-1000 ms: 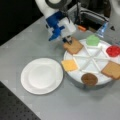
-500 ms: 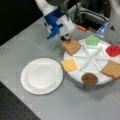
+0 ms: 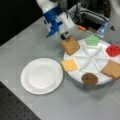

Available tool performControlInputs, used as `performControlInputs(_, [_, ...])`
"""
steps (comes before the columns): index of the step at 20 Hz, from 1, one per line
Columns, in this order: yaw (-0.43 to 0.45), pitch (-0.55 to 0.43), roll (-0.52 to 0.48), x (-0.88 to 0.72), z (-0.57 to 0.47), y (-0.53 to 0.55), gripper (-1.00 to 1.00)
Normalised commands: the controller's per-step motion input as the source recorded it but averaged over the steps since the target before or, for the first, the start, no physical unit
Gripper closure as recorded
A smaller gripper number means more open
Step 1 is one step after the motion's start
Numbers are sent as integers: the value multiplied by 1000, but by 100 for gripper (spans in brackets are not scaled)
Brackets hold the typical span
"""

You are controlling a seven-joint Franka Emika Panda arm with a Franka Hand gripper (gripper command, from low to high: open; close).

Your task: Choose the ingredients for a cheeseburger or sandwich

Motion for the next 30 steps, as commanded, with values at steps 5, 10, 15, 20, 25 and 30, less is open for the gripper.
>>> performControlInputs(5, [74,101,-54,2,93,-18,100])
performControlInputs(10, [72,104,-56,-19,122,1,100])
performControlInputs(15, [91,119,-69,-44,170,-30,100])
performControlInputs(20, [113,132,-76,-65,212,-65,100])
performControlInputs(25, [101,142,-51,-30,225,-81,100])
performControlInputs(30, [89,124,-35,88,201,-181,100])
